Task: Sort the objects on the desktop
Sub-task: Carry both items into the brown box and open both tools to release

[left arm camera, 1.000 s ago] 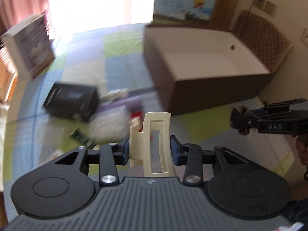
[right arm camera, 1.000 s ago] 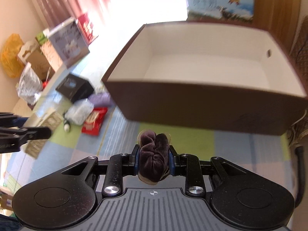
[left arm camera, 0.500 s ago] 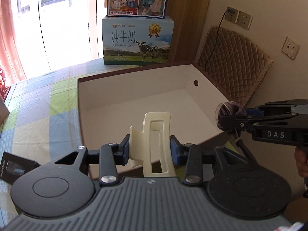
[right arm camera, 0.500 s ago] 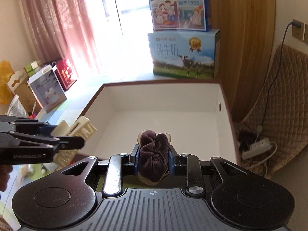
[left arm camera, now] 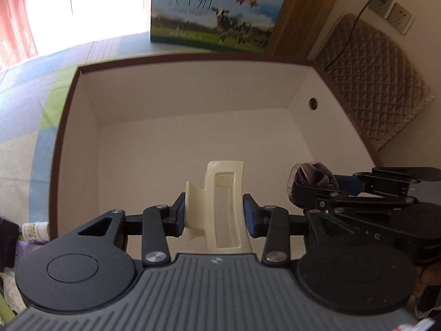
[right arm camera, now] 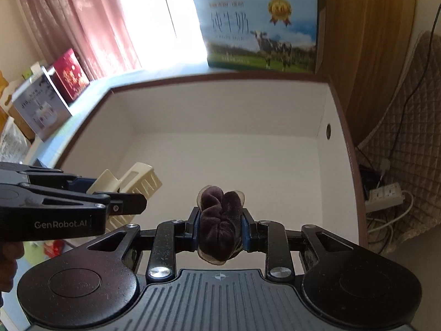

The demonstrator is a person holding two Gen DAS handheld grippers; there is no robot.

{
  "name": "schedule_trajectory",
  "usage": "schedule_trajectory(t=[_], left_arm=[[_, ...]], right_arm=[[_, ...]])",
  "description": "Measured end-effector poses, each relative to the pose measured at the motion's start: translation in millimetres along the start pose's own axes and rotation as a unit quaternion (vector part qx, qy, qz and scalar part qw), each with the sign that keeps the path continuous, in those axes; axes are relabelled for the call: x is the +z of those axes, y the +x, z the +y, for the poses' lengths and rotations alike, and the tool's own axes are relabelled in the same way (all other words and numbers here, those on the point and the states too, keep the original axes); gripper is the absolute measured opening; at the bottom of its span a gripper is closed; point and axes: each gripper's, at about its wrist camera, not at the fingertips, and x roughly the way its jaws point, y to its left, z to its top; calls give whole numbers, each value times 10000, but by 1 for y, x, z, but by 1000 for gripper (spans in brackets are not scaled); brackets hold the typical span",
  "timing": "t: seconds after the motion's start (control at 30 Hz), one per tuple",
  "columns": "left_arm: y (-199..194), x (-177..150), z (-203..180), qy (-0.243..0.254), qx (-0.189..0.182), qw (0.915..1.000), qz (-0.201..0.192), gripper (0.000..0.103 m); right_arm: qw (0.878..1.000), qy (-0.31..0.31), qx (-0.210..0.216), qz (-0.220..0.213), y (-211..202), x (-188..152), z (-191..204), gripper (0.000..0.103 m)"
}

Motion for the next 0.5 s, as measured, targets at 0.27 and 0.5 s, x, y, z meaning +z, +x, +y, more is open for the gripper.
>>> schedule_trajectory(t=[0.27,0.5], left_arm=[[32,3,-2,-169,43,9988,457,36],[38,2,-5,-106,39,9983,571,35]], right_arm=[[9991,18,-65,423,27,-6,-8,26],[9985,25,-62,550,35,-12,-11,26]])
